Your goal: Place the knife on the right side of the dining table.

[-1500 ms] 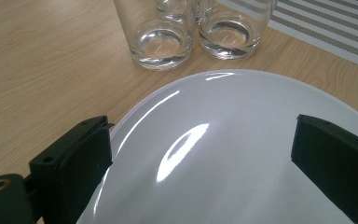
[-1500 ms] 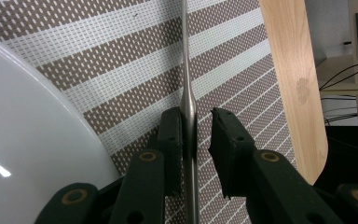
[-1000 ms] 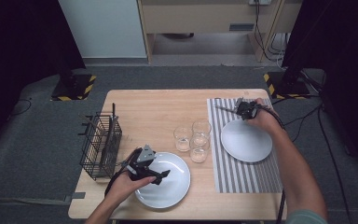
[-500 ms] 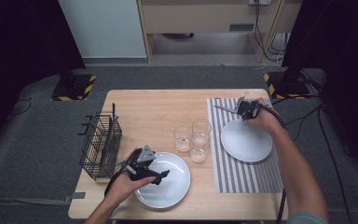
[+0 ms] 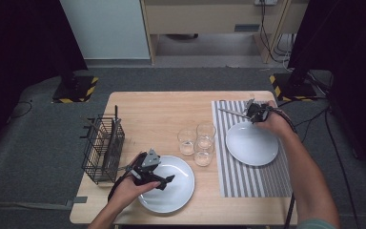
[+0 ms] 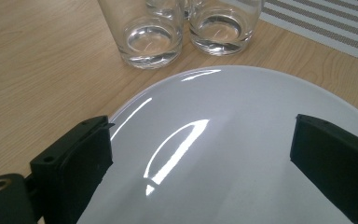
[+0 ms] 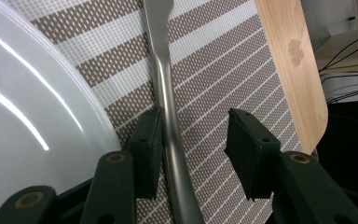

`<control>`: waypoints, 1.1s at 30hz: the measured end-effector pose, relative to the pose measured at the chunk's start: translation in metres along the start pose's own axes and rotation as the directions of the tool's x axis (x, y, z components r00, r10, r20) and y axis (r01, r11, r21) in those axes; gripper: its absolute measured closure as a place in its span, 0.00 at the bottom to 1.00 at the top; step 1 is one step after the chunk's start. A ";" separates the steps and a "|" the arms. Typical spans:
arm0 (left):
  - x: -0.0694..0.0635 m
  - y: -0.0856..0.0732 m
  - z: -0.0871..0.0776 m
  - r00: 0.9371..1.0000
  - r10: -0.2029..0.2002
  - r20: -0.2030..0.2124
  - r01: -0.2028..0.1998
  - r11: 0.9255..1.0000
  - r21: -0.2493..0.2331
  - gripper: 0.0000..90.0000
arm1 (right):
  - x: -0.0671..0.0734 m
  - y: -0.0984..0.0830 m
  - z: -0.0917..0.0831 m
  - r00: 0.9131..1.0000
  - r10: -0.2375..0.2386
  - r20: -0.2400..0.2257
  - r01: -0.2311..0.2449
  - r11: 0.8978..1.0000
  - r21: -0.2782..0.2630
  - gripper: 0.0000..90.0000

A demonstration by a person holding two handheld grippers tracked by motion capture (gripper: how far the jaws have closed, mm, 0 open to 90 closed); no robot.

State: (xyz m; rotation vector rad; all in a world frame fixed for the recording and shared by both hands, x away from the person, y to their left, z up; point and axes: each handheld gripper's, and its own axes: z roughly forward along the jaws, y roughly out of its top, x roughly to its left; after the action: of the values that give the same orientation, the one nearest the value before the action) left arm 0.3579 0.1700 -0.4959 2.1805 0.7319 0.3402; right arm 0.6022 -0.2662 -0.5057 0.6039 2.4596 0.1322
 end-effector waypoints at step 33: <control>-0.005 0.001 0.005 1.000 0.008 0.007 -0.008 1.000 0.009 0.05 | -0.008 -0.012 0.006 0.995 0.088 0.045 -0.090 0.995 0.034 0.61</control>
State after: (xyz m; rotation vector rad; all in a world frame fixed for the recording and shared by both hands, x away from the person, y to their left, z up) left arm 0.3566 0.1641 -0.4986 2.1925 0.7218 0.3336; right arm 0.6066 -0.2813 -0.5092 0.7251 2.3982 0.1085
